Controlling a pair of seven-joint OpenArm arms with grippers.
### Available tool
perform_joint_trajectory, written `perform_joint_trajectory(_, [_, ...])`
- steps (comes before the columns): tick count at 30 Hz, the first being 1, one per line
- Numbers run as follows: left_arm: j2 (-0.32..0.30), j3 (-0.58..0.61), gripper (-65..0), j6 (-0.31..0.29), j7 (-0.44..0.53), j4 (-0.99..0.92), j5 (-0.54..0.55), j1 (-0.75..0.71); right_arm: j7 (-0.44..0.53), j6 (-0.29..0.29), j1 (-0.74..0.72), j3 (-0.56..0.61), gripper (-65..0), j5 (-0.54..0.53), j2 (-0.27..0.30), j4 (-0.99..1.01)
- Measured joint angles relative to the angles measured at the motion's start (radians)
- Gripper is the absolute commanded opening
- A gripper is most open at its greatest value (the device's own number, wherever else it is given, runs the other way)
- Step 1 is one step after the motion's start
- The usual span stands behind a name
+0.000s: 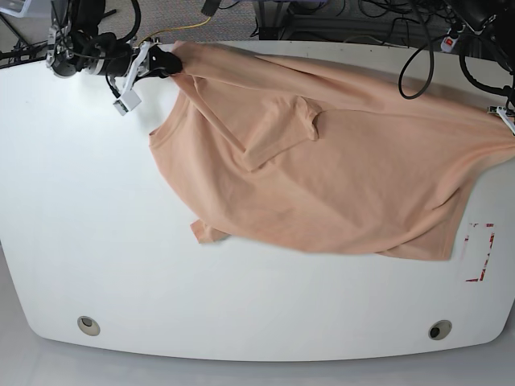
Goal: Fold the T-shirt properly
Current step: 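Lay the shirt down, pulling both grippers apart along its edge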
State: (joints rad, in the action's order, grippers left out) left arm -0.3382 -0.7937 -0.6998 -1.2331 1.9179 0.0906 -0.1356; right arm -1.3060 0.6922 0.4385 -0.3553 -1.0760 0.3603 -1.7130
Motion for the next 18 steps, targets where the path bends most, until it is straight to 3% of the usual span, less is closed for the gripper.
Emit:
perform_joint_trajectory(6, [0.017, -0.062, -65.0, -0.001, -0.004, 0.000, 0.015, -0.045, 0.000, 0.000, -0.010, 0.000, -60.7, -0.002, 0.089, 0.000])
perform_joint_trajectory(11, [0.062, -0.090, -65.0, -0.001, -0.003, 0.000, 0.011, -0.050, -0.012, 0.000, -0.037, 0.052, -60.7, -0.002, 0.119, 0.000])
perform_joint_trajectory(18, [0.094, -0.114, -65.0, 0.000, -0.007, 0.003, -0.005, -0.038, -0.014, 0.000, -0.064, 0.111, -60.7, -0.002, 0.116, 0.002])
